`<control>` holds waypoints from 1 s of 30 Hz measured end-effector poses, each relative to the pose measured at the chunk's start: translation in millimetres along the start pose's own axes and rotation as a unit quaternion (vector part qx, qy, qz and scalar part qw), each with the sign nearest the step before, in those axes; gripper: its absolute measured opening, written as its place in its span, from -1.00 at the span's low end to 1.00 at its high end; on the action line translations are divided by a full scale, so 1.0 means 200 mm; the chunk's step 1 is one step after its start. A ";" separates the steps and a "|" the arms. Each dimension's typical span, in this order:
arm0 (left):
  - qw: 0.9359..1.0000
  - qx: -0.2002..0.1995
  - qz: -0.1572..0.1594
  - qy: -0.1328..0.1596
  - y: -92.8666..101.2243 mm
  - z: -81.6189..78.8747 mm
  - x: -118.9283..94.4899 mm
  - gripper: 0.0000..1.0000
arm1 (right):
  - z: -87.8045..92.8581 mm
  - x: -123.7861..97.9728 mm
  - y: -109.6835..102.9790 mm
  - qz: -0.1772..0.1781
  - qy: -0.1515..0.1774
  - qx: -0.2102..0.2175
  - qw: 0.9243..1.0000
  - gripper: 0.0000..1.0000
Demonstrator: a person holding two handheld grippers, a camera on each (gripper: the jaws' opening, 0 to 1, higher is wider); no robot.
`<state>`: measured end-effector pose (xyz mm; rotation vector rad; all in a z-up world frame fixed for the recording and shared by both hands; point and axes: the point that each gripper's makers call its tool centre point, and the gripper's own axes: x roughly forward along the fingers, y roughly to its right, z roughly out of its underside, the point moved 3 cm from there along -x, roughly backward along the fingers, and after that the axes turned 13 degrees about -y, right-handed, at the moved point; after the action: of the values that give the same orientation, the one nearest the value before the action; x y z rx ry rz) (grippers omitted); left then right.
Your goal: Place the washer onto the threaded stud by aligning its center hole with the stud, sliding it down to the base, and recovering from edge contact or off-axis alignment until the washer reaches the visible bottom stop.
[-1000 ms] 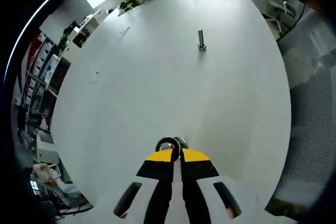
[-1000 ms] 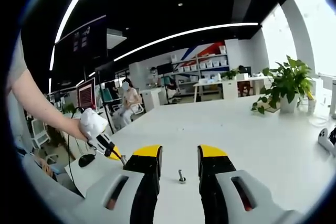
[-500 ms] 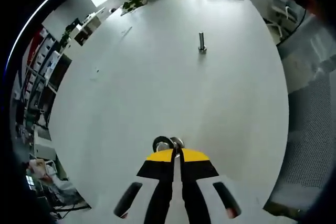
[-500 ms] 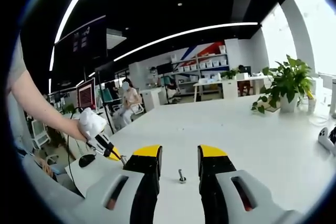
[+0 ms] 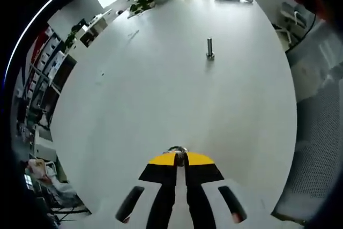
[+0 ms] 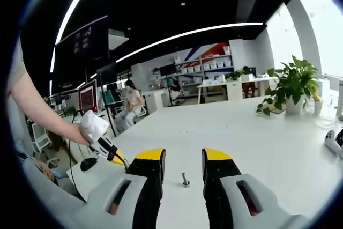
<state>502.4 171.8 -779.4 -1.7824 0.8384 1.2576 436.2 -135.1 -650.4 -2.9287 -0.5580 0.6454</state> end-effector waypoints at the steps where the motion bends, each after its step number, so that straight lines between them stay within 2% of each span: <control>1: 1.000 -0.001 -0.003 0.004 -0.01 0.00 0.00 -0.94 | 0.00 0.00 0.00 0.000 0.000 -0.001 1.000 -0.42; 3: 1.000 -0.014 -0.007 0.018 -0.02 -0.01 -0.02 -0.94 | 0.00 0.00 0.00 0.000 -0.001 0.000 1.000 -0.41; 5: 0.998 -0.054 0.000 0.035 -0.03 -0.02 -0.03 -0.90 | 0.00 0.00 0.00 0.000 -0.001 -0.002 1.000 -0.41; 8: 0.995 -0.085 0.000 0.059 -0.05 -0.02 -0.06 -0.89 | 0.01 0.01 0.00 -0.001 -0.003 -0.003 1.000 -0.41; 13: 0.991 -0.107 -0.005 0.081 -0.06 -0.02 -0.09 -0.87 | 0.01 0.01 -0.01 -0.002 -0.006 -0.006 1.000 -0.41; 18: 0.982 -0.143 -0.015 0.126 -0.07 -0.05 -0.17 -0.83 | 0.02 0.01 -0.02 -0.001 -0.010 -0.008 1.000 -0.41; 23: 0.975 -0.159 -0.024 0.155 -0.08 -0.07 -0.24 -0.83 | 0.01 0.01 -0.02 0.005 -0.003 -0.019 1.000 -0.34; 27: 0.966 -0.182 -0.025 0.180 -0.04 -0.09 -0.32 -0.80 | 0.02 0.01 -0.03 0.003 -0.010 -0.019 1.000 -0.33; 30: 0.964 -0.185 -0.025 0.187 0.01 -0.09 -0.36 -0.79 | 0.02 0.01 -0.04 0.001 -0.012 -0.021 1.000 -0.33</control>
<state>488.3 160.1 -708.0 -2.3781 0.7896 1.1119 433.4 -126.7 -654.1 -2.9648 -0.5772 0.6793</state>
